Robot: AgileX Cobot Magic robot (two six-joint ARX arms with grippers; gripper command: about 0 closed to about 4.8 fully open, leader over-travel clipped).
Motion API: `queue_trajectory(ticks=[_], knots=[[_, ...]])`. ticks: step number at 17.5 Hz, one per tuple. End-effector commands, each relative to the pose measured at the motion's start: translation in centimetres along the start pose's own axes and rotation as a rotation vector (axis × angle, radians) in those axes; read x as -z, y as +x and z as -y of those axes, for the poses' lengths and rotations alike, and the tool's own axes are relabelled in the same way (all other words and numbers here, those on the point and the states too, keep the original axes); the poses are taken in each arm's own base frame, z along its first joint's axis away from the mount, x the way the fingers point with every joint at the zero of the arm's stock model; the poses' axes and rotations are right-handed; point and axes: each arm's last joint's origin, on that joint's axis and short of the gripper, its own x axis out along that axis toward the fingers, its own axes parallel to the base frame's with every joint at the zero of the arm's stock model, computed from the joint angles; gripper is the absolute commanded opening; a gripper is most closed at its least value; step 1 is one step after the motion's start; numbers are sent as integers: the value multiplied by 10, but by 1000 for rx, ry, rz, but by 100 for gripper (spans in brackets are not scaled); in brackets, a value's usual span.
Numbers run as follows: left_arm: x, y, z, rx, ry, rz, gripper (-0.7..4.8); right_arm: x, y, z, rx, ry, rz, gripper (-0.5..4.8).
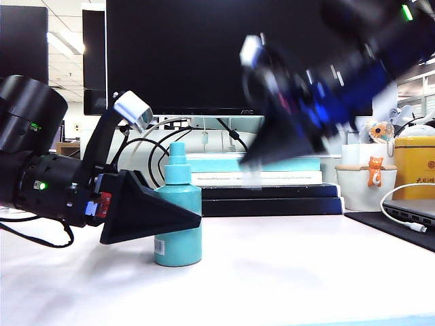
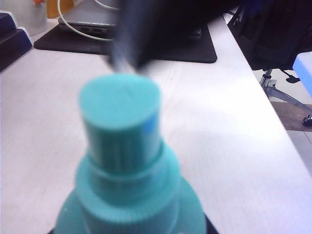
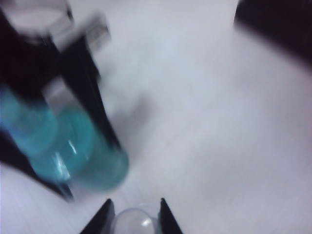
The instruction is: Pick up the sprayer with the left hand, pick up its lid with the right hand then put the lid on the sprayer.
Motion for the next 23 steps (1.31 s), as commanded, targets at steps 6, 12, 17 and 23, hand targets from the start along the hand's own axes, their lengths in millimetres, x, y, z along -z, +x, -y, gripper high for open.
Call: queue_trajectory(ticks=[6, 12, 17, 23], knots=[[4, 1, 1, 16, -31, -21, 212, -53, -16, -28, -180, -20, -29, 98], [2, 3, 3, 95, -28, 12, 212, -55, -10, -40, -215, -50, -33, 98], [0, 11, 9, 119, -21, 5, 212, -55, -8, -43, -222, -59, -31, 98], [1, 11, 10, 123, -25, 4, 212, -53, -3, -42, -244, -46, -44, 98]])
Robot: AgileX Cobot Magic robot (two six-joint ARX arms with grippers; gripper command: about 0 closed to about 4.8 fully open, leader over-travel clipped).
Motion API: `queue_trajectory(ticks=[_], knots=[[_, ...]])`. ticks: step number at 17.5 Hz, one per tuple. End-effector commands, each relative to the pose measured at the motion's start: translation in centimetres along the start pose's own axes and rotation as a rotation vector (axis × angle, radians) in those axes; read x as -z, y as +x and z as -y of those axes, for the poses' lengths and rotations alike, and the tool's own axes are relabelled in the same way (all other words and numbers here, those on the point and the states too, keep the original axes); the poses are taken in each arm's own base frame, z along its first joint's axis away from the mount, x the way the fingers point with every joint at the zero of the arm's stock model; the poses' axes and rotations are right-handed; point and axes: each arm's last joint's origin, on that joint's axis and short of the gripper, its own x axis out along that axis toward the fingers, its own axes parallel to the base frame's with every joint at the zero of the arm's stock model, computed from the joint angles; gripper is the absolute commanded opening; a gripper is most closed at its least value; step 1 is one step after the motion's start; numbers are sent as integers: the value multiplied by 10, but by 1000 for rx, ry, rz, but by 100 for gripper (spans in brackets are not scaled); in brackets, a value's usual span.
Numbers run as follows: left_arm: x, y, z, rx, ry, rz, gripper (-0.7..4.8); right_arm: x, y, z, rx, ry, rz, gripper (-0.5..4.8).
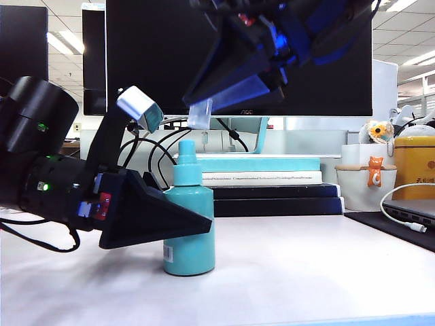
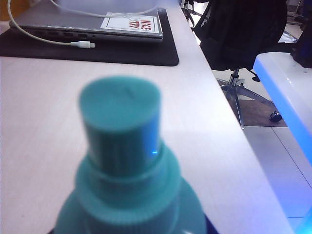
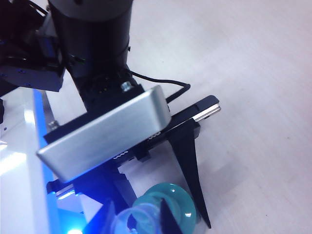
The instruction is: Pick up the sprayer with the left hand, pick up its lid with the right hand then put the lid on the sprayer.
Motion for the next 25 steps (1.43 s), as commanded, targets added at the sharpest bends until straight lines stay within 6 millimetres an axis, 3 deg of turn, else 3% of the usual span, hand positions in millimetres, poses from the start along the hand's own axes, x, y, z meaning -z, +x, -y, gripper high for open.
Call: queue_trajectory(ticks=[1, 25], knots=[[3, 1, 1, 3, -23, -14, 211, -2, 3, 0, -26, -1, 14, 98], [3, 1, 0, -12, -22, -21, 211, 9, 25, 14, -51, 41, -40, 99]])
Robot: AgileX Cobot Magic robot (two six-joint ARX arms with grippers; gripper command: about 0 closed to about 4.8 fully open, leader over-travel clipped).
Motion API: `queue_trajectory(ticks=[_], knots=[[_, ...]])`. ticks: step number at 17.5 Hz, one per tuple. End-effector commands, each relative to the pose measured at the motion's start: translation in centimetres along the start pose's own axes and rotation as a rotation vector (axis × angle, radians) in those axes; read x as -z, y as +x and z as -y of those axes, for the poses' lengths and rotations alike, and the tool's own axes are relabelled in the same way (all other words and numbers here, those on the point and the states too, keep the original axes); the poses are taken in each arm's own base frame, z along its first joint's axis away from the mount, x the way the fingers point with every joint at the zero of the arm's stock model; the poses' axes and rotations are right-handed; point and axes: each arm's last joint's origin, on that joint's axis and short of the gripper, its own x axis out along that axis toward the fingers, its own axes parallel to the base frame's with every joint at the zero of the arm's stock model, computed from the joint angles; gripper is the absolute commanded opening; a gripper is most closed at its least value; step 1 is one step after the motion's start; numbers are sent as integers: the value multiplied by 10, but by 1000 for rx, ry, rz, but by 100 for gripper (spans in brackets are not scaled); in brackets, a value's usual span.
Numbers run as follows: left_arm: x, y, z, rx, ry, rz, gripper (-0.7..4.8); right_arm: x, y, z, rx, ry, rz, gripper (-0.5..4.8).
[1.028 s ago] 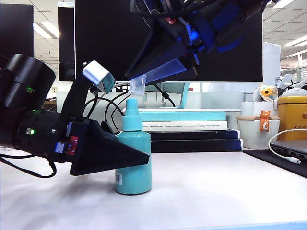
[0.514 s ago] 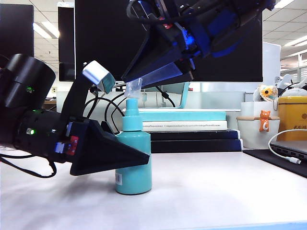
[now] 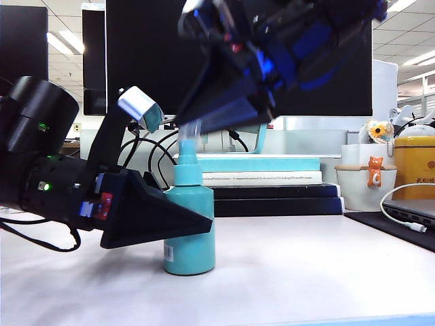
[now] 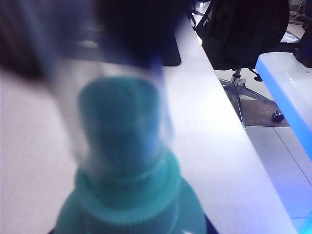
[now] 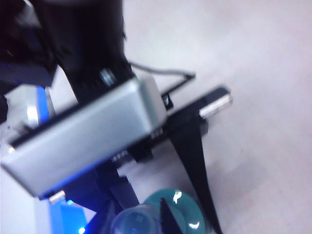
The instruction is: Pick up the sprayer with the left hand, pick up its lid with the right hand then put the lid on the sprayer.
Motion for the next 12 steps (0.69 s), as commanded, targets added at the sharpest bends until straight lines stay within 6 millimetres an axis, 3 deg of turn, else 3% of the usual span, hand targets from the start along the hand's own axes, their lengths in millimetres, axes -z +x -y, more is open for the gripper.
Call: queue_trajectory(ticks=[1, 2, 3, 4, 5, 6, 12], knots=[[3, 0, 1, -3, -23, -18, 211, 2, 3, 2, -2, -17, -16, 99], [3, 0, 1, -3, -24, -18, 211, 2, 4, 2, -2, -21, -16, 103], [3, 0, 1, -4, -24, -18, 211, 2, 4, 2, 1, -25, -16, 160], [3, 0, 1, -5, -24, -19, 212, 2, 4, 3, 15, -29, -17, 264], [3, 0, 1, -5, -24, -19, 212, 2, 4, 3, 25, -39, -16, 400], [3, 0, 1, -5, -24, -19, 212, 1, 4, 3, 26, -45, -8, 479], [3, 0, -1, -73, -15, -42, 213, -7, -11, -3, 134, -122, 33, 479]])
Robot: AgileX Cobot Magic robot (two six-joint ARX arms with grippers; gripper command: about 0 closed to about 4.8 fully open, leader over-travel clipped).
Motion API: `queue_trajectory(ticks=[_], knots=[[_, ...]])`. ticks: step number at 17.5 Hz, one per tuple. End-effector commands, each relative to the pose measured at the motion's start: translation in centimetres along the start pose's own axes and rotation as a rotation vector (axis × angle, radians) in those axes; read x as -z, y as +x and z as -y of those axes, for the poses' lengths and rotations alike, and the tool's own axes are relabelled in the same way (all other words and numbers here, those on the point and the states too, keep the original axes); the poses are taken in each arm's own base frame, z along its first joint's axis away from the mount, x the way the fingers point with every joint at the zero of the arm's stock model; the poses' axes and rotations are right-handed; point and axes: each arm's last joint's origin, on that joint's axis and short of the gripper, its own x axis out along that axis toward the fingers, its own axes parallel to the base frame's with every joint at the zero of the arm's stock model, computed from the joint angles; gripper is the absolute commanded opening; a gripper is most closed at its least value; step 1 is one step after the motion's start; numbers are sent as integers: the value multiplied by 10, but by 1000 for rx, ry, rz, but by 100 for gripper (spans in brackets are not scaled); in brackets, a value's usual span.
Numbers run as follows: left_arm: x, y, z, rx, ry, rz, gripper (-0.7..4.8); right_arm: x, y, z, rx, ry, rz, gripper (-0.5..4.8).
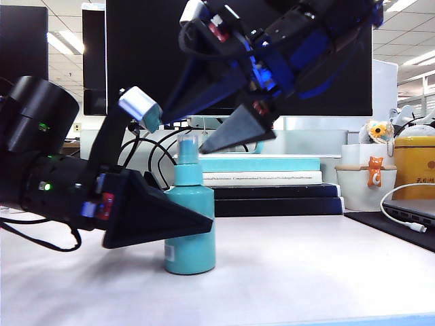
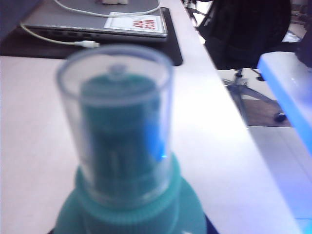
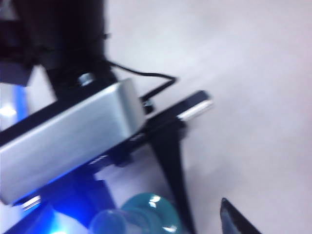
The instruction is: Pick up the sprayer with the left hand, pick up its lid with the right hand then put the lid on the sprayer.
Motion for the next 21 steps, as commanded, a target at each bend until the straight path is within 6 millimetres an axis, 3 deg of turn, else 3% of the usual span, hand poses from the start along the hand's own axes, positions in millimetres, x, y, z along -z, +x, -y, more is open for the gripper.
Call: queue_trajectory(ticks=[1, 2, 4, 5, 7, 8, 12, 16, 19, 21], knots=[[3, 0, -1, -56, -15, -36, 214, -7, -15, -5, 79, -69, 28, 479], [3, 0, -1, -70, -13, -40, 215, -7, -21, -7, 102, -76, 26, 479], [2, 0, -2, -83, 1, -33, 347, -8, -38, -5, 146, -63, 43, 479], [0, 0, -3, -86, 9, -25, 384, -9, -44, -4, 159, -60, 55, 479], [-3, 0, -4, -94, 29, -6, 390, -10, -55, -3, 182, -58, 77, 479], [-6, -1, -5, -106, 22, 10, 479, -10, -62, -2, 204, -53, 87, 479], [-18, -5, -3, -126, 20, 8, 479, -6, -78, 9, 257, -10, 94, 479], [-21, -16, 10, -141, 24, -195, 479, -2, -95, 19, 307, 9, 115, 479], [-29, -29, 14, -314, 43, -382, 479, -2, -101, 20, 330, 6, 132, 479], [-44, -42, 14, -392, 73, -375, 479, -3, -105, 20, 341, 6, 142, 479]])
